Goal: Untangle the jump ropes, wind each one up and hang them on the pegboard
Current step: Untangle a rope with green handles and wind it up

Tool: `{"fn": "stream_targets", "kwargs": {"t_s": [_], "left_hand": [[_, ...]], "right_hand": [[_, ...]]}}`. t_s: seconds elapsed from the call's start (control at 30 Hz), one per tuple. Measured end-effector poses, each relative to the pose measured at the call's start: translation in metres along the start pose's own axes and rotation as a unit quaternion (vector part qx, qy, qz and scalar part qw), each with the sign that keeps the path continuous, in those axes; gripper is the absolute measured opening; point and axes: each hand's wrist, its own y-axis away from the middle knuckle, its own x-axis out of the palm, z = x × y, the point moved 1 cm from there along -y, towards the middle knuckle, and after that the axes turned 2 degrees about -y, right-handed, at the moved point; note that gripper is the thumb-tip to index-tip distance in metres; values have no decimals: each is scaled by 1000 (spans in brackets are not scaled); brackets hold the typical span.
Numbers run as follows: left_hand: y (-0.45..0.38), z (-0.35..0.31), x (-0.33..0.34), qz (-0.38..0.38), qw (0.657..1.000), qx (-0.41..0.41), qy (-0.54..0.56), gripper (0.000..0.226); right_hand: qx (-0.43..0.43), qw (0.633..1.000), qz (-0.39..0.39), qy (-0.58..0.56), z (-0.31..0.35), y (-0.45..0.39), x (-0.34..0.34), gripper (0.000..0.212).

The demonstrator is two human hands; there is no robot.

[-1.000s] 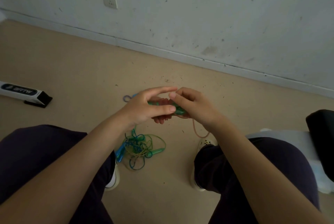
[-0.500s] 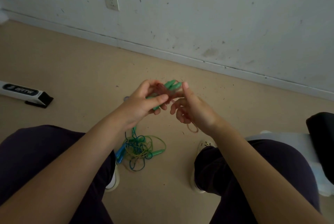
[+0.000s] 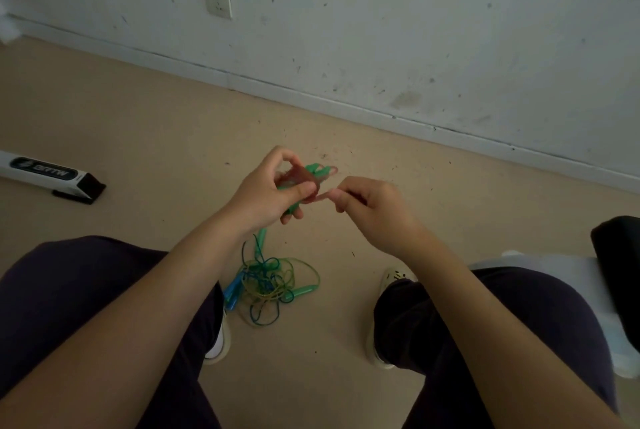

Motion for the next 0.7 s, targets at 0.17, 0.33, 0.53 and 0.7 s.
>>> {"fn": "stream_targets", "kwargs": {"t_s": [0.17,0.33,0.53,0.7], "left_hand": [[7,-2,8,133,991,-21,15,33],[13,-10,15,168,980,-69,82,30],[7,-7,18,71,990,-75,97,33],[3,1,17,39,997,-40,62,29]], "right_hand": [[-63,996,-59,21,-13,-4,-9,15],[-29,996,-62,-53,-15,-7,-5,12],[-29,992,-74,-98,-13,-10,-8,21],[56,967,-117,-219,-15,-7,-8,35]]}}
